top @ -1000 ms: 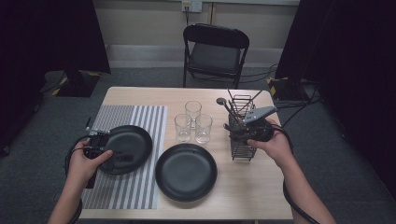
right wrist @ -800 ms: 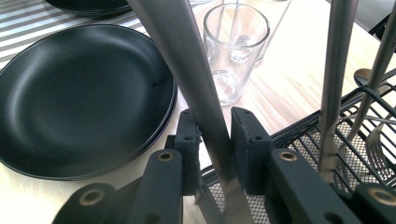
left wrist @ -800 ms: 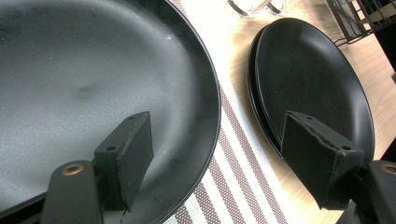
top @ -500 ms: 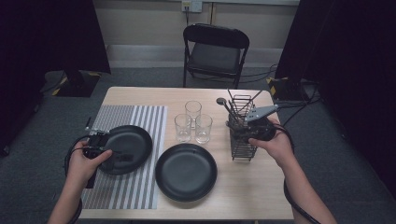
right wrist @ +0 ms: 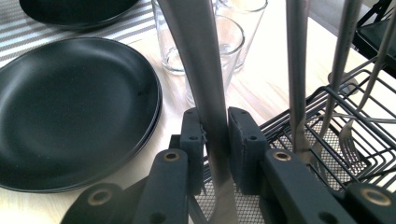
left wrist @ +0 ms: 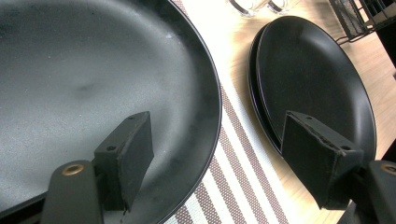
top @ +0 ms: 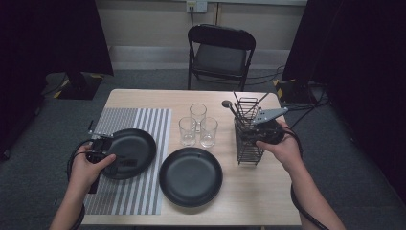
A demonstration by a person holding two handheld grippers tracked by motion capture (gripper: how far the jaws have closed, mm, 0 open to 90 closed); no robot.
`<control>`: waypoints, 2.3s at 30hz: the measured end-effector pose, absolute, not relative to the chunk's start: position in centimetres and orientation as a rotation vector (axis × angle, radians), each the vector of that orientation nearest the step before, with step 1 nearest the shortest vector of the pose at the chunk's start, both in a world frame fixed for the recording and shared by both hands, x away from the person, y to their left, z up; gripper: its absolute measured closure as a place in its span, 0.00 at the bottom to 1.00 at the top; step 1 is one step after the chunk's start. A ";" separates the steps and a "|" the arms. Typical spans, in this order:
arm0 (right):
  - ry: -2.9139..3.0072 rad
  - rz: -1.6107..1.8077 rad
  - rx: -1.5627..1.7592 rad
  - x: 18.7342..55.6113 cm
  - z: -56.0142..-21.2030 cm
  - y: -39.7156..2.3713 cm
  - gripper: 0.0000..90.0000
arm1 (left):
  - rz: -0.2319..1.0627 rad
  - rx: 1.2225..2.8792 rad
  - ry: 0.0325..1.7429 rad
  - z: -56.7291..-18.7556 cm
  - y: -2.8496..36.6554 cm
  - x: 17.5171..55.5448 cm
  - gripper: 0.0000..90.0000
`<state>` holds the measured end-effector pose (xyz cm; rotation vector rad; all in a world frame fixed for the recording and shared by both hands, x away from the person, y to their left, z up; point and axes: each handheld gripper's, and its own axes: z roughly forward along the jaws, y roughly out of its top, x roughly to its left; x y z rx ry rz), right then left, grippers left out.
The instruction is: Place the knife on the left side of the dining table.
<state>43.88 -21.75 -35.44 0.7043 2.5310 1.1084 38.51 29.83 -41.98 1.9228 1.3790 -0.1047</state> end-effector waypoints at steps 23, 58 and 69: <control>2.424 1.143 0.790 43.7 -33.4 -23.2 0.90 | -0.102 1.924 1.370 -41.7 29.7 38.5 0.28; 2.346 1.194 0.742 43.5 -27.6 -21.4 0.90 | -0.108 1.934 1.369 -41.8 29.4 38.4 0.28; 2.330 1.220 0.714 43.3 -26.1 -20.3 0.90 | -0.107 1.943 1.358 -41.7 29.5 38.4 0.28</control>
